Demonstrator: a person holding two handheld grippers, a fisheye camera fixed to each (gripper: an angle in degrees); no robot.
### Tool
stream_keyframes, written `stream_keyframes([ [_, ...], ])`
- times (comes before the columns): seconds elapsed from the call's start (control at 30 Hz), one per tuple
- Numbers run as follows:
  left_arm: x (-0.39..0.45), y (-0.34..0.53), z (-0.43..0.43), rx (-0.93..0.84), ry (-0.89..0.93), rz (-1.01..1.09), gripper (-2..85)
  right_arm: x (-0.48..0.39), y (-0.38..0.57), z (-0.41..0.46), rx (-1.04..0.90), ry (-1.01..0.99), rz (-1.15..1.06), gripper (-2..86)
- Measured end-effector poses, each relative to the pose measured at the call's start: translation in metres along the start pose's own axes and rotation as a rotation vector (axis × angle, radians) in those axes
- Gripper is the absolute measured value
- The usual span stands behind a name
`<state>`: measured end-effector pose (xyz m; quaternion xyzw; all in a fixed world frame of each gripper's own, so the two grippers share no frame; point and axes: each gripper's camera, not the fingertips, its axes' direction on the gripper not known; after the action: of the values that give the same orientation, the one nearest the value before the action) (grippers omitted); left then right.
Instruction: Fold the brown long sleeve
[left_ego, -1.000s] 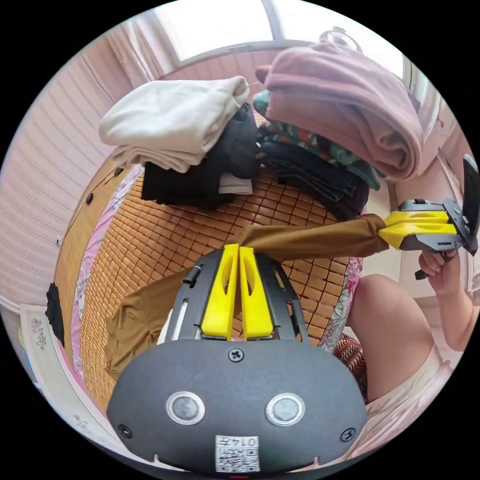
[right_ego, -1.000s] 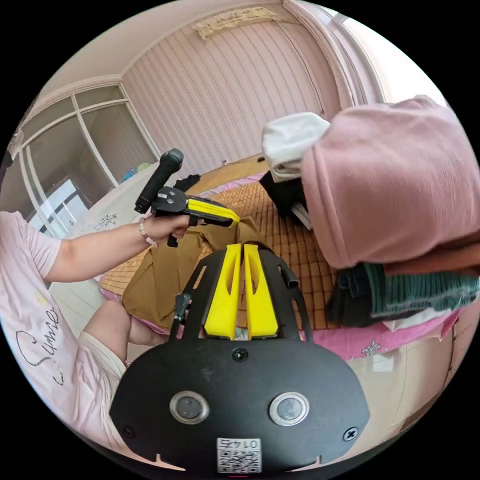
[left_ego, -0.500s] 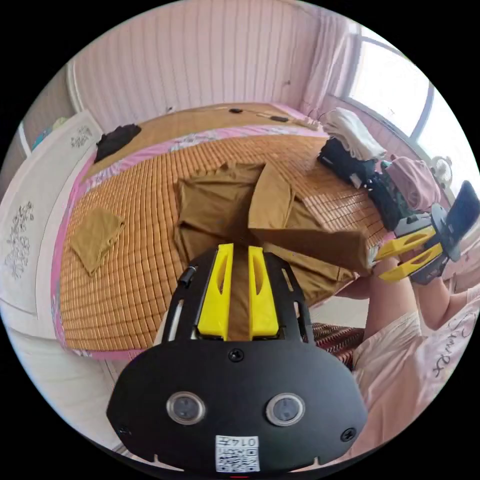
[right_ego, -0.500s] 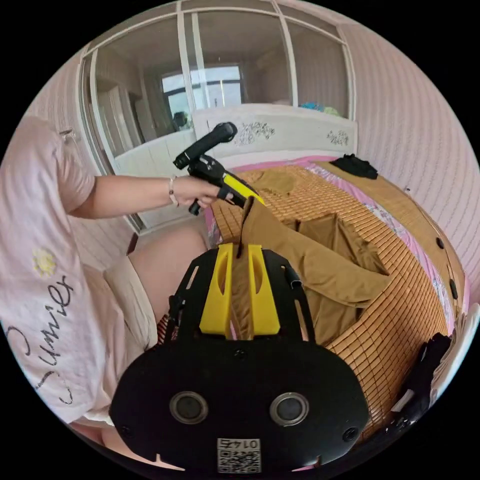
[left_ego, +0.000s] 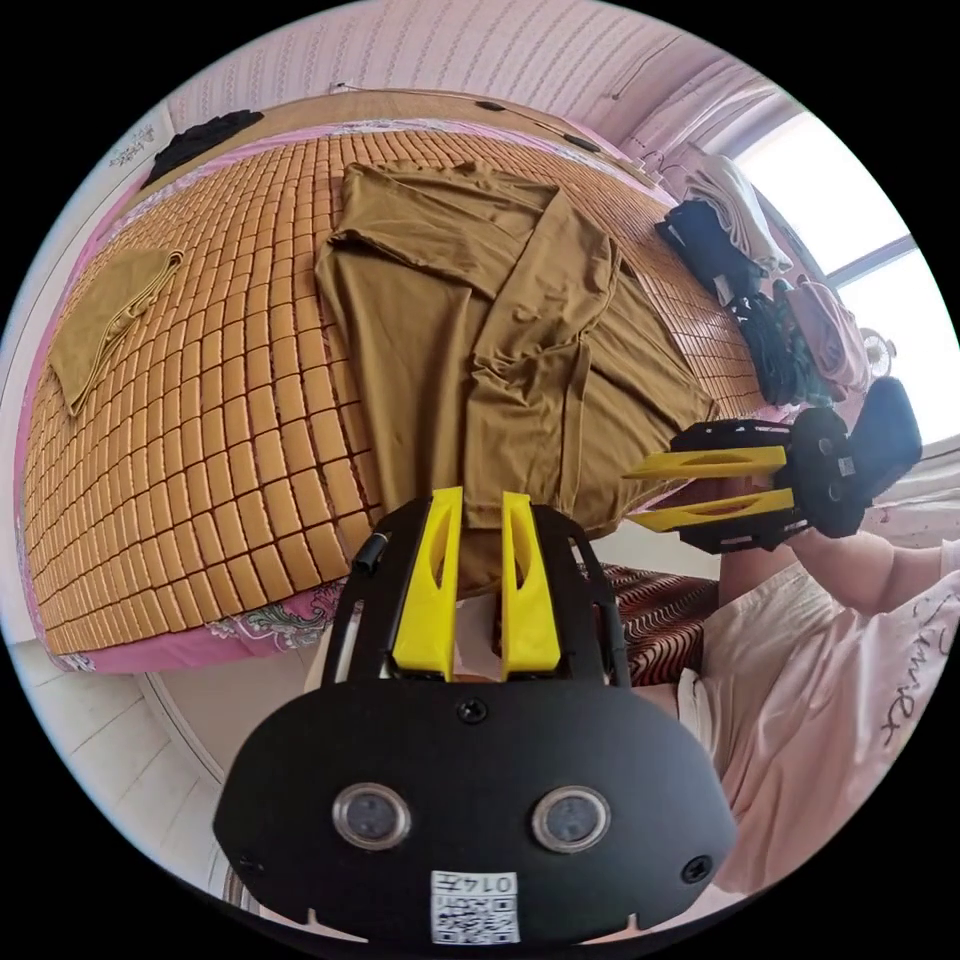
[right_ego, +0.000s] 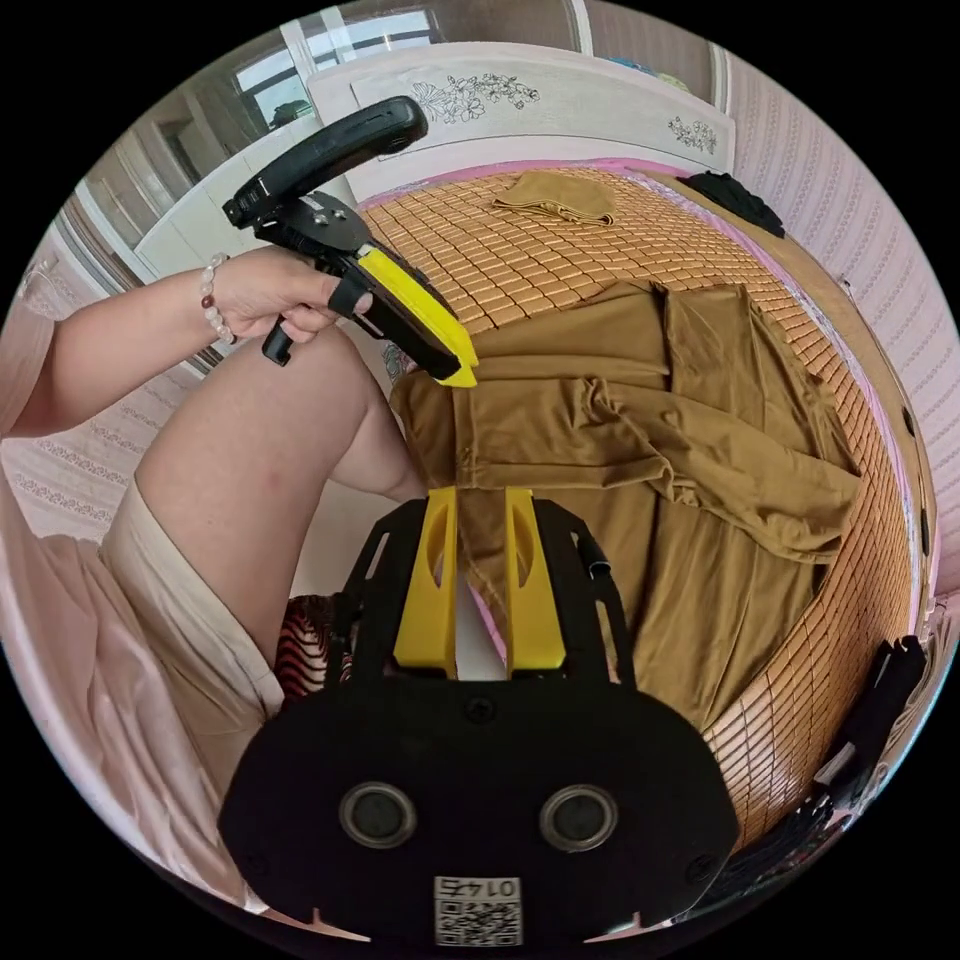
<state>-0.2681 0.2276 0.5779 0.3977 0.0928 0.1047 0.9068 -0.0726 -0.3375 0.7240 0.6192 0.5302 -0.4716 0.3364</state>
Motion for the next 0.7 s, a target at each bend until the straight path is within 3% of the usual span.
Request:
stream_keyframes([
  [0.2,0.0,-0.016,0.009,-0.081,-0.116,0.109,4.1,-0.009,-0.055,0.001,-0.071,0.195,-0.031,0.6],
  [0.47,0.007,-0.014,-0.028,-0.044,-0.187,0.199,-0.9,-0.015,-0.081,-0.108,-0.073,0.06,-0.029,-0.5],
  [0.7,-0.005,-0.016,-0.027,-0.126,-0.306,0.199,-1.0,-0.023,-0.094,-0.107,-0.165,-0.045,-0.055,-0.6],
])
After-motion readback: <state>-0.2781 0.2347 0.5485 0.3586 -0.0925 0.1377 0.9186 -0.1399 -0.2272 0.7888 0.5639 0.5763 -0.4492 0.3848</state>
